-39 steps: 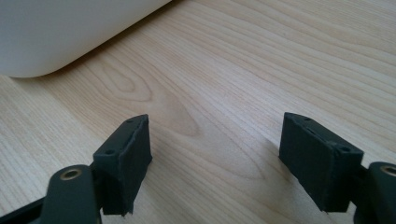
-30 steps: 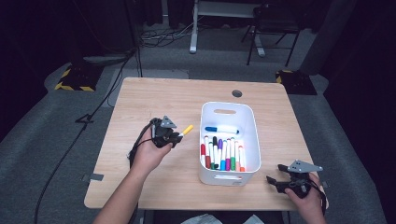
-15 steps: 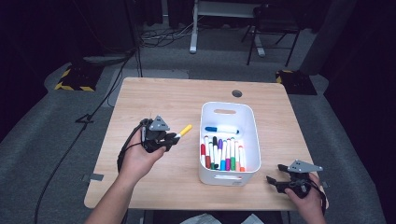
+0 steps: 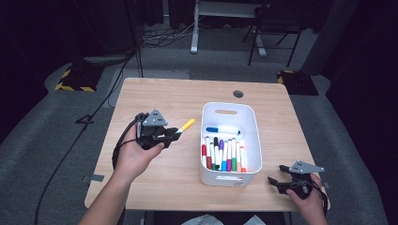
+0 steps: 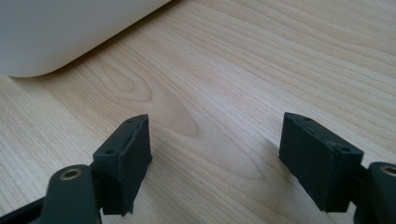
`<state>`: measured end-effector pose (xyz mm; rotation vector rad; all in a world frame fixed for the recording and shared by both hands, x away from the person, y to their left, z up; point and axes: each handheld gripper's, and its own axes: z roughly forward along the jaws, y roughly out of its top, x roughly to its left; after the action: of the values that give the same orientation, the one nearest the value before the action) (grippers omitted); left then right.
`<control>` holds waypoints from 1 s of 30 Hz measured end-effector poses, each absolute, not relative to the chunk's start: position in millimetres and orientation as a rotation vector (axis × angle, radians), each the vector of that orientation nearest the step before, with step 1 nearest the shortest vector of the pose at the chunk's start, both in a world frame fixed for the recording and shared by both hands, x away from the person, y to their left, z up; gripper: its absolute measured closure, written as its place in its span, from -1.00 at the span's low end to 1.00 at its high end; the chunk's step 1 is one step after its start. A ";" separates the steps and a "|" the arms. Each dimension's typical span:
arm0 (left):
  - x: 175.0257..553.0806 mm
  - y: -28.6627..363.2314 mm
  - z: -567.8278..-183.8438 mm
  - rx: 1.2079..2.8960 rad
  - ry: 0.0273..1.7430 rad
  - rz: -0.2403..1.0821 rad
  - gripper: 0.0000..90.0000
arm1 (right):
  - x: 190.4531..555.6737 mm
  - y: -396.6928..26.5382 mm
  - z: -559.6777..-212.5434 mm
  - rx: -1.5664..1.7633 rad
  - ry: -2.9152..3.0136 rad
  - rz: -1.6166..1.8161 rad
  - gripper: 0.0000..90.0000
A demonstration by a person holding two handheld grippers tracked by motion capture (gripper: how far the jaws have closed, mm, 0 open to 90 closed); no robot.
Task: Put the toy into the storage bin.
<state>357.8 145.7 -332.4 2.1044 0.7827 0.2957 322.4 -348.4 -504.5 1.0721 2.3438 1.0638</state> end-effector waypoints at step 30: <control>395.7 34.1 -317.9 2.147 0.556 0.235 0.70 | 321.2 -347.4 -504.5 1.089 2.334 1.066 -0.44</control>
<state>395.7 34.1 -317.9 2.1470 0.5563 0.2353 321.2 -347.4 -504.5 1.0891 2.3339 1.0664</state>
